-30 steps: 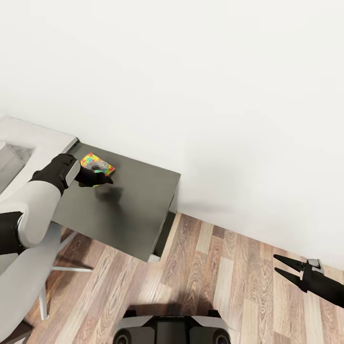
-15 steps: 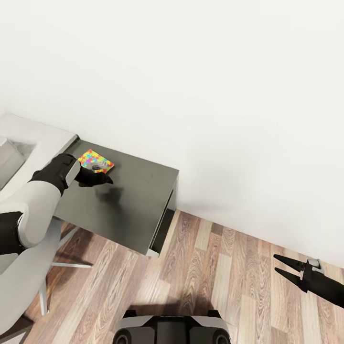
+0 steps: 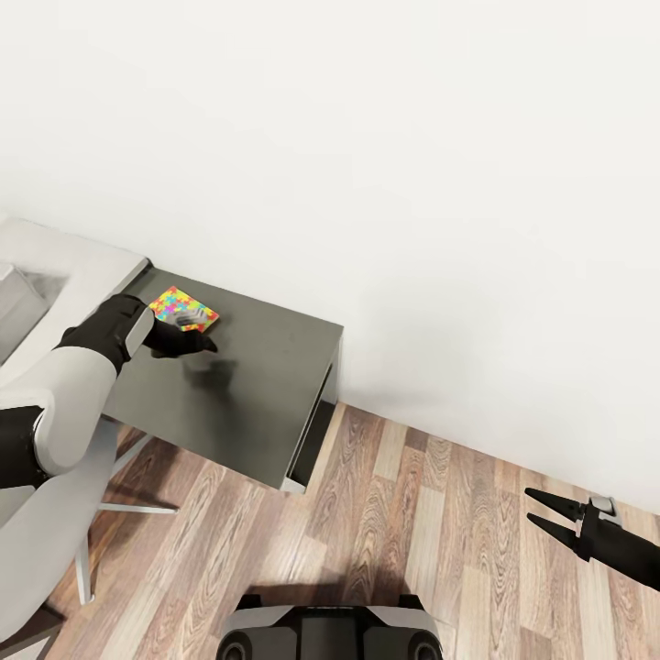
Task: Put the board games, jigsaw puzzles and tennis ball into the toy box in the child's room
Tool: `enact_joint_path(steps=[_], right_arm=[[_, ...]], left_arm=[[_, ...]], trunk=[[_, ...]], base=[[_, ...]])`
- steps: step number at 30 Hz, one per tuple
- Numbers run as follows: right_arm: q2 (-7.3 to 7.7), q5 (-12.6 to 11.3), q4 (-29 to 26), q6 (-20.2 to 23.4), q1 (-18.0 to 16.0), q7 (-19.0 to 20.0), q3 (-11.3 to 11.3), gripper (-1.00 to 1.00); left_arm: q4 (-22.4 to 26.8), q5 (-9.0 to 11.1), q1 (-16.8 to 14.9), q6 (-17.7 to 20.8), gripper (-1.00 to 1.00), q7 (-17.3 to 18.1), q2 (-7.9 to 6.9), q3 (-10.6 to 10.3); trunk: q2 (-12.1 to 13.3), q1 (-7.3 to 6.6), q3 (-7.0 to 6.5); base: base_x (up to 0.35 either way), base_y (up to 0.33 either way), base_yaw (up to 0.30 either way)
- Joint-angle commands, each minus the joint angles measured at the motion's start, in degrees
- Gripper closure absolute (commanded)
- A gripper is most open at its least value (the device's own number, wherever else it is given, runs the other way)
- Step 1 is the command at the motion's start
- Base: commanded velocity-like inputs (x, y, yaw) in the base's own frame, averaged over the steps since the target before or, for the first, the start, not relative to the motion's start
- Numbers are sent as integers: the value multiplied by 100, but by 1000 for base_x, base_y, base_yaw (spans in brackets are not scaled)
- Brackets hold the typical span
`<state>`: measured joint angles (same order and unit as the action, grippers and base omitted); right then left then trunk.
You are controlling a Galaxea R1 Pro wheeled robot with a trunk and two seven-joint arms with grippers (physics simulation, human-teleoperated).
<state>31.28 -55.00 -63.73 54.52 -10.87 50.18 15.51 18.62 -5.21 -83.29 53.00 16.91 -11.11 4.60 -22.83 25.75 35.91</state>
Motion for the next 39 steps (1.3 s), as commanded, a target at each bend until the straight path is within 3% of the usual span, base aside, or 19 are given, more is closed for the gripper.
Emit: enact_joint_path(steps=[1,6,13,24,39], right_arm=[[1,7,0,23,-3,18,4,-100],[1,7,0,23,-3,18,4,-100],[1,7,0,23,-3,18,4,-100],[1,7,0,23,-3,14,4,-100],[-1,7,0,16,-3,9,-2,-100]], left_arm=[[6,-57,-3,25,-100,56,2,51],[47,-66,-3,28,-100,324,-3,49],[639,-85,-3,221,-100,618,-5,14],[997,-92,-26,530,-100,657,-143,31],[1068,-114,-63,507,-100,609,-387,35]], trunk=[[-9,3,7],[-9,3,7],[-9,3,7],[-9,3,7],[-9,3,7]], base=[[0,0,0],[0,0,0],[0,0,0],[0,0,0],[0,0,0]])
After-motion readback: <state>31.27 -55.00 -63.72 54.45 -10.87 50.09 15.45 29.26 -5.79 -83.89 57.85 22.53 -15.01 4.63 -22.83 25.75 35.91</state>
